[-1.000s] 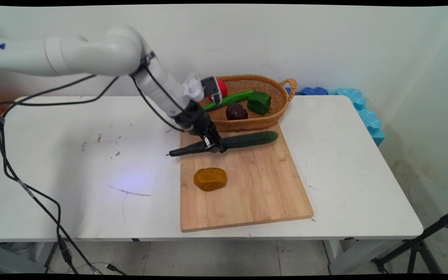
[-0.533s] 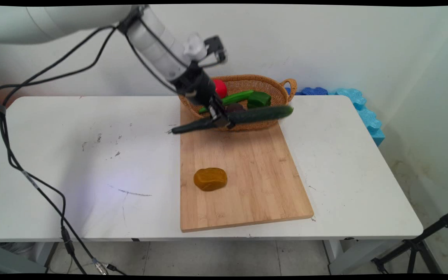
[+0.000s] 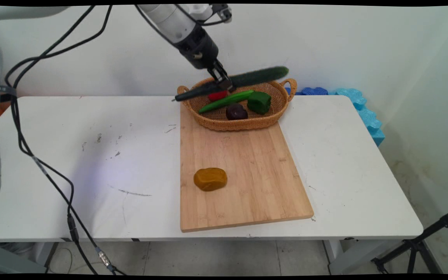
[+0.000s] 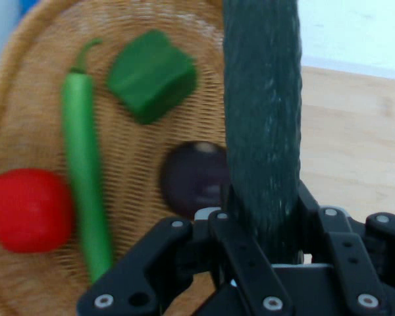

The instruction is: Place the picked object in the vegetable basket

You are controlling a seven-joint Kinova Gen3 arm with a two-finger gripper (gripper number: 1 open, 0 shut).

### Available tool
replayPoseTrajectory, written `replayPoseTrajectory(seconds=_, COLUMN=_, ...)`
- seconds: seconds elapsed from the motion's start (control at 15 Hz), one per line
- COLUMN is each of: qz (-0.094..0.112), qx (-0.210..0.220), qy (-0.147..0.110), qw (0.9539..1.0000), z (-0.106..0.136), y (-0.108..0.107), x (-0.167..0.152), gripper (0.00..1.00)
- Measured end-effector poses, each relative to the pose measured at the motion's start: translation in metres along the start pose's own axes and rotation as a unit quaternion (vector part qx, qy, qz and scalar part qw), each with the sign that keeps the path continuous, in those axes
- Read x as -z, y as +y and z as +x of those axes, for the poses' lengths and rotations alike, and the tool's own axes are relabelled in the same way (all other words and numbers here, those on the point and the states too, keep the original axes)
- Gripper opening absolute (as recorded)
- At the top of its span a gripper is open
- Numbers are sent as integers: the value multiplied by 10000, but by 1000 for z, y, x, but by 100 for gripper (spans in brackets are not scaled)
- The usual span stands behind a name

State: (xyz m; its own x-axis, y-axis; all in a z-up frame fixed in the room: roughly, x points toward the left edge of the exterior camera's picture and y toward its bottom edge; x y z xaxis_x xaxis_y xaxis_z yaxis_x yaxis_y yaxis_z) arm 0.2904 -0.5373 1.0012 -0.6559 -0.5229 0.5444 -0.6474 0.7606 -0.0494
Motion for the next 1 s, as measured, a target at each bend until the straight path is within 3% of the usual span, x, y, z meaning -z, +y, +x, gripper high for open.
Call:
replayPoseTrajectory(seconds=0.53, qz=613, qx=467, qy=-194, qw=9968, z=-6, y=-48, x=-38, gripper=0)
replayPoseTrajectory(seconds=1.0, qz=841, qx=658, qy=-466, qw=9932, z=-17, y=-58, x=-89, gripper=0)
